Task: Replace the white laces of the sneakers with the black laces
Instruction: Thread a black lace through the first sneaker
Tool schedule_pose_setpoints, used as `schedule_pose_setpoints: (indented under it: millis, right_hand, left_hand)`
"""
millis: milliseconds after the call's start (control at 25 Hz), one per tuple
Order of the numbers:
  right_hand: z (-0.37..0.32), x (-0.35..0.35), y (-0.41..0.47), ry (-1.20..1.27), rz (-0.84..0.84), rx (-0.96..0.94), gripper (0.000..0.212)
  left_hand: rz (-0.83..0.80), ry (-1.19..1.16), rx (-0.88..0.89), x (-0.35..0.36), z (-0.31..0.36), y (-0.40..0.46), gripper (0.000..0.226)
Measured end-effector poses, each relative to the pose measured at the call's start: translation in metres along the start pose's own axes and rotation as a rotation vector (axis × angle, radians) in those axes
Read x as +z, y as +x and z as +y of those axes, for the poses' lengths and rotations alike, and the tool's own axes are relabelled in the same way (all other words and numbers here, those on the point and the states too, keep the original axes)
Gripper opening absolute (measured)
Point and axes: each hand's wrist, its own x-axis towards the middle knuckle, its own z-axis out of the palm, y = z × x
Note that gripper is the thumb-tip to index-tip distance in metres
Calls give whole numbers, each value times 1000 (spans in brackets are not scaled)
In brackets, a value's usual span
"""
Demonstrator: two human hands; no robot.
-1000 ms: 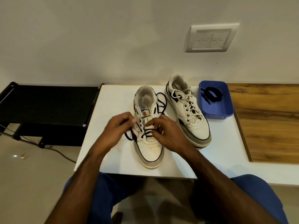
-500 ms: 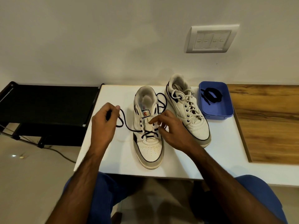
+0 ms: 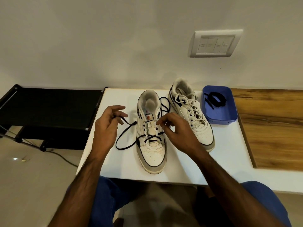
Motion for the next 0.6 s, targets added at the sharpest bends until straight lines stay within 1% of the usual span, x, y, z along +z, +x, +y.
schedule_pose_setpoints:
  millis: [80, 160, 240, 320, 400, 480, 520, 600]
  right_hand:
    - [-5, 1, -1, 65, 20, 29, 16]
    - [-10, 4, 0, 147, 18, 79, 15]
    - [-15, 7, 0, 238, 8, 111, 17]
    - [-19, 10, 0, 277, -1, 104, 22]
    - [-23, 13, -2, 251, 39, 81, 23]
    - [-28, 19, -4, 197, 140, 65, 24]
    - [-30, 21, -4, 206, 175, 79, 27]
    - [-33, 25, -4, 314, 185, 146, 29]
  left_hand:
    - [-88, 15, 22, 4, -1, -1, 39]
    - [-158, -20, 76, 10, 1, -5, 38]
    - [-258, -46, 155, 17, 5, -9, 36]
    - [-321, -97, 173, 25, 10, -12, 37]
    - [-275, -268, 93, 36, 15, -15, 35]
    - [-191, -447, -8, 46, 18, -20, 27]
    - [-167, -508, -52, 51, 18, -22, 26]
    - [-157, -592, -109, 56, 16, -24, 29]
